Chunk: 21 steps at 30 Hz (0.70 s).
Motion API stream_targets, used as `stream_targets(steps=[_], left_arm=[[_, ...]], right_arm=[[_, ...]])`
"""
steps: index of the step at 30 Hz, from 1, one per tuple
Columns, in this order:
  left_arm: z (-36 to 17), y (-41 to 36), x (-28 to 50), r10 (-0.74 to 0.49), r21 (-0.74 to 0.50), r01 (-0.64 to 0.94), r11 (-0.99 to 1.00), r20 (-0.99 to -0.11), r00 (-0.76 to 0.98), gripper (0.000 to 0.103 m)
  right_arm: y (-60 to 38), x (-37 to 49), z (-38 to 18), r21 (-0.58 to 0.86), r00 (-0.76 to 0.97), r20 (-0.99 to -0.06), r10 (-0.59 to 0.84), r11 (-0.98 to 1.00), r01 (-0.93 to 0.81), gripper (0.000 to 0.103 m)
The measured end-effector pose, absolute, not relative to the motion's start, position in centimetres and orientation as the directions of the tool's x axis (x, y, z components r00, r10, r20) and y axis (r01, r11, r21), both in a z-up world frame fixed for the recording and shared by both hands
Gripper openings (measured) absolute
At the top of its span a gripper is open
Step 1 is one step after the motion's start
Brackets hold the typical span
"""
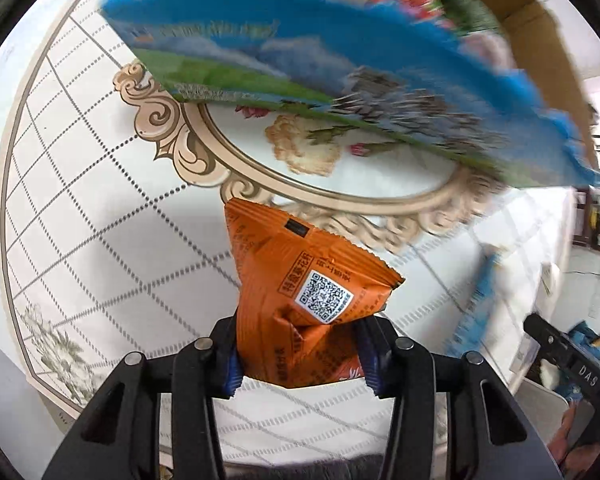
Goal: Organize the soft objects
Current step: 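Place the orange bag and white pack into the box and open both grippers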
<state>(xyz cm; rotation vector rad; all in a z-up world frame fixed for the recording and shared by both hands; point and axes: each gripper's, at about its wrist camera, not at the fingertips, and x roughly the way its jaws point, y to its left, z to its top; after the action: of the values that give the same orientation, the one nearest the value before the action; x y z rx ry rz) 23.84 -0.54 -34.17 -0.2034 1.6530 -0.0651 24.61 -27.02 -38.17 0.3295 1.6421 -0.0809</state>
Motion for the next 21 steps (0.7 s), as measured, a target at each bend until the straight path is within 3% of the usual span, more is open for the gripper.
stream_targets(steps=[5,11,15,21], left_arm=[[-27.0,-1.7,22.9,-0.27,-0.27,-0.048,0.962,-0.963,0.004,0.043],[-19.2,0.3,27.8,-0.324,-0.325,0.008,0.946,-0.939,0.113,0.043],[-18.9,0.8,32.3,-0.288,-0.289,0.011,0.957,-0.949,0.126,0.043],[-23.0,2.2,38.8,-0.281,-0.281,-0.043,0.959,-0.96,0.01,0.043]], right_arm=[[-24.2,25.3,-31.3,0.255,0.019,-0.967,0.256,0.953,0.165,0.061],[-21.1,29.2,-24.9,0.324,0.095,-0.943,0.318,0.945,0.05,0.061],[-19.8,33.2,-24.1,0.346,0.104,-0.935,0.34,0.937,0.044,0.061],[-16.5,39.7,-27.3,0.334,0.046,-0.943,0.331,0.94,0.072,0.061]])
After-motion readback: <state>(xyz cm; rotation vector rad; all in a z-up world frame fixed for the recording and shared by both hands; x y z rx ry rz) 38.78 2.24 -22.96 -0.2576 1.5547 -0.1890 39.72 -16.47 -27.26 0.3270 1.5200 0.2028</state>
